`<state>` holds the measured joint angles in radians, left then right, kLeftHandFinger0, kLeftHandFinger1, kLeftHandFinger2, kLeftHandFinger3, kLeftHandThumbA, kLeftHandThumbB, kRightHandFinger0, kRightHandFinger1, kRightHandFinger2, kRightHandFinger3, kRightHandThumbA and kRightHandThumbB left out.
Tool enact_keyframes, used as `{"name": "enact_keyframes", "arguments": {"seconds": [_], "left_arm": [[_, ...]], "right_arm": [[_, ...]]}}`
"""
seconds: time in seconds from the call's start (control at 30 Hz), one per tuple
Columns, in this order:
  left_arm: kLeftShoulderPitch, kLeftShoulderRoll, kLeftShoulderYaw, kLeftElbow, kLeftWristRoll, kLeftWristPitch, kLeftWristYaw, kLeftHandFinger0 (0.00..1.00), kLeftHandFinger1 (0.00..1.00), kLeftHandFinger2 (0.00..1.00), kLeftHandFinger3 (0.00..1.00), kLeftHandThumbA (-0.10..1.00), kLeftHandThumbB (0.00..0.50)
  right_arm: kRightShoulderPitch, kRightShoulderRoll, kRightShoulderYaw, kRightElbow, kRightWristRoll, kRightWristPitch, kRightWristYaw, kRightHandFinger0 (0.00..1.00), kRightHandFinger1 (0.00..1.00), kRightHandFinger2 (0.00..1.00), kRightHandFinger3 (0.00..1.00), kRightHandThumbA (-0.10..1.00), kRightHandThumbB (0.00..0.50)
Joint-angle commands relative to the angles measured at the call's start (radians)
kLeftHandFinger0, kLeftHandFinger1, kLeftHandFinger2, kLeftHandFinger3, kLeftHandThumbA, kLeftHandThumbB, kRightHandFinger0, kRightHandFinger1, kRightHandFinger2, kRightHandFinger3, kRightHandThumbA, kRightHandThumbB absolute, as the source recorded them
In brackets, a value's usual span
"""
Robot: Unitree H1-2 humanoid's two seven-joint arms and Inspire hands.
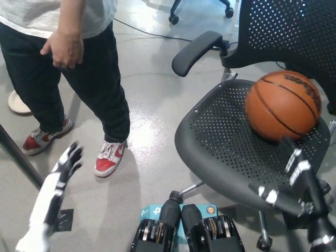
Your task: The robot grabs the basketball from a person using both hands and then drops it on the black chair in the front
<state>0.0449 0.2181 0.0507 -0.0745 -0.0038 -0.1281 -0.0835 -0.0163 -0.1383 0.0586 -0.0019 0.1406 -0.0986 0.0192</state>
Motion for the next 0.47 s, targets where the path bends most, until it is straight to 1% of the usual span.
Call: {"name": "enact_keyframes", "arguments": {"seconds": [0.0, 0.03, 0.1, 0.13, 0.2, 0.27, 0.3, 0.33, 0.43], "left_arm": [[-0.007, 0.001, 0.03, 0.03, -0.066, -0.198, -0.01, 1.0, 1.0, 1.0, 1.0, 1.0, 0.201], [-0.008, 0.0, 0.031, 0.064, -0.058, -0.207, -0.007, 1.0, 1.0, 1.0, 1.0, 1.0, 0.194], [-0.018, 0.001, 0.028, 0.176, -0.017, -0.246, 0.008, 1.0, 1.0, 1.0, 1.0, 1.0, 0.167], [-0.026, 0.003, 0.026, 0.21, 0.008, -0.254, 0.02, 1.0, 1.0, 1.0, 1.0, 1.0, 0.155], [-0.028, 0.003, 0.026, 0.22, 0.012, -0.264, 0.022, 1.0, 1.0, 1.0, 1.0, 1.0, 0.155], [-0.047, 0.006, 0.016, 0.282, 0.043, -0.265, 0.032, 1.0, 1.0, 1.0, 1.0, 1.0, 0.122], [-0.051, 0.009, 0.013, 0.296, 0.054, -0.266, 0.035, 1.0, 1.0, 1.0, 1.0, 1.0, 0.13], [-0.057, 0.011, 0.012, 0.305, 0.062, -0.266, 0.038, 1.0, 1.0, 1.0, 1.0, 1.0, 0.131], [-0.059, 0.01, 0.014, 0.313, 0.067, -0.275, 0.038, 1.0, 1.0, 1.0, 1.0, 1.0, 0.13]], "right_arm": [[-0.011, 0.02, -0.003, 0.04, -0.026, -0.207, 0.032, 1.0, 1.0, 1.0, 1.0, 1.0, 0.174], [-0.012, 0.029, -0.007, 0.08, -0.019, -0.227, 0.034, 1.0, 1.0, 1.0, 1.0, 1.0, 0.154], [-0.022, 0.043, -0.015, 0.21, -0.004, -0.296, 0.044, 1.0, 1.0, 1.0, 1.0, 1.0, 0.135], [-0.027, 0.049, -0.022, 0.238, 0.005, -0.3, 0.043, 1.0, 1.0, 1.0, 1.0, 1.0, 0.139], [-0.03, 0.05, -0.024, 0.249, 0.006, -0.31, 0.046, 1.0, 1.0, 1.0, 1.0, 1.0, 0.137], [-0.037, 0.045, -0.034, 0.302, 0.002, -0.325, 0.042, 1.0, 1.0, 1.0, 1.0, 1.0, 0.143], [-0.037, 0.045, -0.037, 0.305, 0.0, -0.323, 0.039, 1.0, 1.0, 1.0, 1.0, 1.0, 0.143], [-0.042, 0.045, -0.04, 0.318, 0.001, -0.33, 0.04, 1.0, 1.0, 1.0, 1.0, 1.0, 0.151], [-0.046, 0.046, -0.043, 0.329, 0.002, -0.34, 0.043, 1.0, 1.0, 1.0, 1.0, 1.0, 0.153]]}}
